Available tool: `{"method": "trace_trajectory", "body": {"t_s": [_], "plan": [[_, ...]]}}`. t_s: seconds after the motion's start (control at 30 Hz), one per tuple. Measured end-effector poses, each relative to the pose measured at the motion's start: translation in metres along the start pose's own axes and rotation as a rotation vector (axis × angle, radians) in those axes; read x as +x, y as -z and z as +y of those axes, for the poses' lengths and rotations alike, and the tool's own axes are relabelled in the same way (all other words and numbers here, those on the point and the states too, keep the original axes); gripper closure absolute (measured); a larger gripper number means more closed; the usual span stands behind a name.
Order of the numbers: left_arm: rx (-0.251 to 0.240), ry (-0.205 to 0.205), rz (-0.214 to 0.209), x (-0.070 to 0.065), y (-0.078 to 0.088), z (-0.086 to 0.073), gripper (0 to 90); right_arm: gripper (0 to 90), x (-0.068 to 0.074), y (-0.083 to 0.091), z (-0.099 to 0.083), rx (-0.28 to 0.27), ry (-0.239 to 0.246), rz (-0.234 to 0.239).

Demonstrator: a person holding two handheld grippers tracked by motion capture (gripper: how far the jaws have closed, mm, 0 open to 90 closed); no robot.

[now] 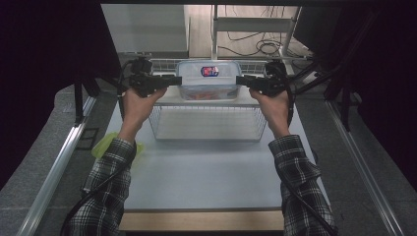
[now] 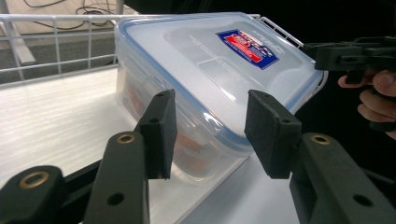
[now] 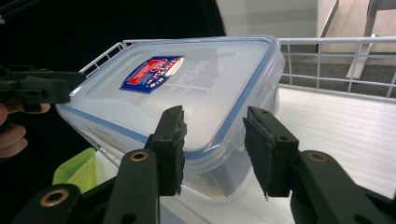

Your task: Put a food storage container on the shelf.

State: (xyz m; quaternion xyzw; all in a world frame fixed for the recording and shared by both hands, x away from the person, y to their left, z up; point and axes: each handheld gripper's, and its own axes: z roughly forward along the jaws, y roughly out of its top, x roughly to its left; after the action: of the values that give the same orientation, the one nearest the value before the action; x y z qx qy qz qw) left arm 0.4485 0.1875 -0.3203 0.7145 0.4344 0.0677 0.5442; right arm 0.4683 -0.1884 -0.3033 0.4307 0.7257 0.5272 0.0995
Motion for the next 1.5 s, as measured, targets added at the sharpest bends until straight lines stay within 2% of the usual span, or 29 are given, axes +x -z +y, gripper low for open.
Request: {"method": "trace_trajectory", "body": {"t_s": [0.13,0.23,0.3,0.43,0.57,0.6,0.77,0.97,1.13,1.3,1.5], "plan": [[-0.001,-0.022,0.027,-0.003,0.0,0.001,53.8,58.5,0.001,0.001,-0.001,-0.002,-0.003,0.002],[0.003,-0.071,0.067,-0.008,0.004,0.0,52.3,57.4,0.002,0.004,-0.002,-0.017,0.016,0.011],[-0.015,-0.062,0.05,-0.009,0.007,-0.002,47.2,51.8,0.006,0.01,-0.005,-0.029,0.053,0.013],[-0.036,-0.067,0.026,-0.012,0.015,-0.01,41.6,46.2,0.01,0.014,-0.01,-0.026,0.087,0.015],[-0.022,-0.106,0.027,-0.019,0.021,-0.023,33.6,38.3,0.018,0.019,-0.021,-0.019,0.139,0.017],[-0.019,-0.124,0.023,-0.023,0.024,-0.03,32.6,37.2,0.019,0.02,-0.023,-0.019,0.148,0.015],[-0.002,-0.163,0.031,-0.029,0.029,-0.045,28.8,32.2,0.025,0.024,-0.033,-0.015,0.178,0.013],[0.029,-0.197,0.03,-0.036,0.034,-0.067,25.4,25.6,0.034,0.027,-0.052,0.001,0.231,0.012],[0.05,-0.219,0.028,-0.042,0.035,-0.085,22.7,22.2,0.039,0.028,-0.065,0.017,0.254,0.013],[0.051,-0.234,0.006,-0.048,0.036,-0.105,22.2,19.7,0.043,0.031,-0.076,0.023,0.275,0.019],[0.063,-0.237,0.016,-0.054,0.037,-0.128,20.3,14.8,0.05,0.036,-0.094,0.034,0.295,0.036]]}}
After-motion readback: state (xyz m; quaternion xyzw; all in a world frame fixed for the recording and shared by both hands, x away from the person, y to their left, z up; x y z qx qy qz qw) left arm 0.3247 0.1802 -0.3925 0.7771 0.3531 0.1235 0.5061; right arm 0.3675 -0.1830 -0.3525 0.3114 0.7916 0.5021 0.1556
